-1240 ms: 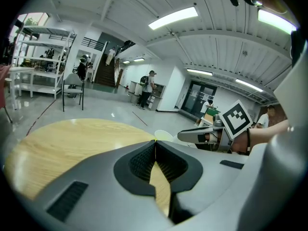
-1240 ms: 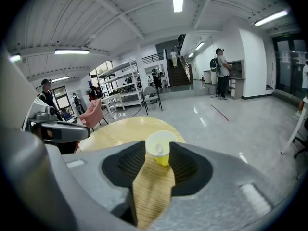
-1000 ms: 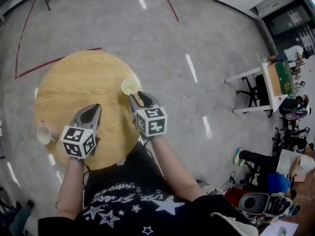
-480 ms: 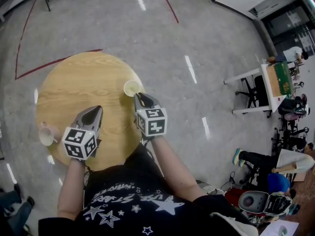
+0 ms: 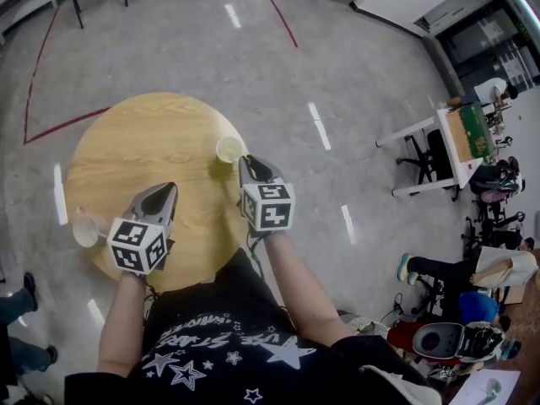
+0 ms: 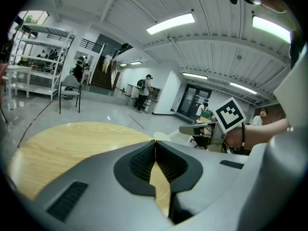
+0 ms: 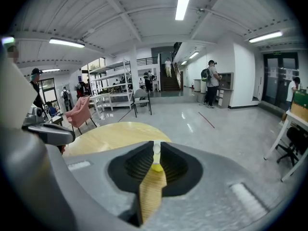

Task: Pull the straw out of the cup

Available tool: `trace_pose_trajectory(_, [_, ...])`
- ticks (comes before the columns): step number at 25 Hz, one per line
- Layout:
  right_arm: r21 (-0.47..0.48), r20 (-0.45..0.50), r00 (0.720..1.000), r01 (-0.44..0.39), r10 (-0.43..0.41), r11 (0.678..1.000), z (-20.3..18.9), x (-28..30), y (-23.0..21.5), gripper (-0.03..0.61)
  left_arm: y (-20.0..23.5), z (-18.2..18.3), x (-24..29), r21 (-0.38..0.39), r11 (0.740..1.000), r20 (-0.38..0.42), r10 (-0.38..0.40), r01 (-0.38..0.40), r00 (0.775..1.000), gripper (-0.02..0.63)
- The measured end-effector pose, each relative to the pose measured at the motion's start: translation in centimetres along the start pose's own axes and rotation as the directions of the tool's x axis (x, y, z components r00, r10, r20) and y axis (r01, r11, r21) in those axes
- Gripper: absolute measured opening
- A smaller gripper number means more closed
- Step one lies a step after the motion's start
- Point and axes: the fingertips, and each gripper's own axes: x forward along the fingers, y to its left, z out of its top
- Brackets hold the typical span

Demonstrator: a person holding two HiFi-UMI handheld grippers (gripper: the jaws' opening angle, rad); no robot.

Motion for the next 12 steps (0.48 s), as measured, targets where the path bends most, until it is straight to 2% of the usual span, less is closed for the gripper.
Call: trace_pose_trajectory(12, [0.072,0.110,0.989,0.094,-0.102,0.993,0.5,-8.4,4.2,0.040,-2.6,-1.7,-5.7,0.079,0.989,-0.021,-0.125,0.127,0.992,0.009])
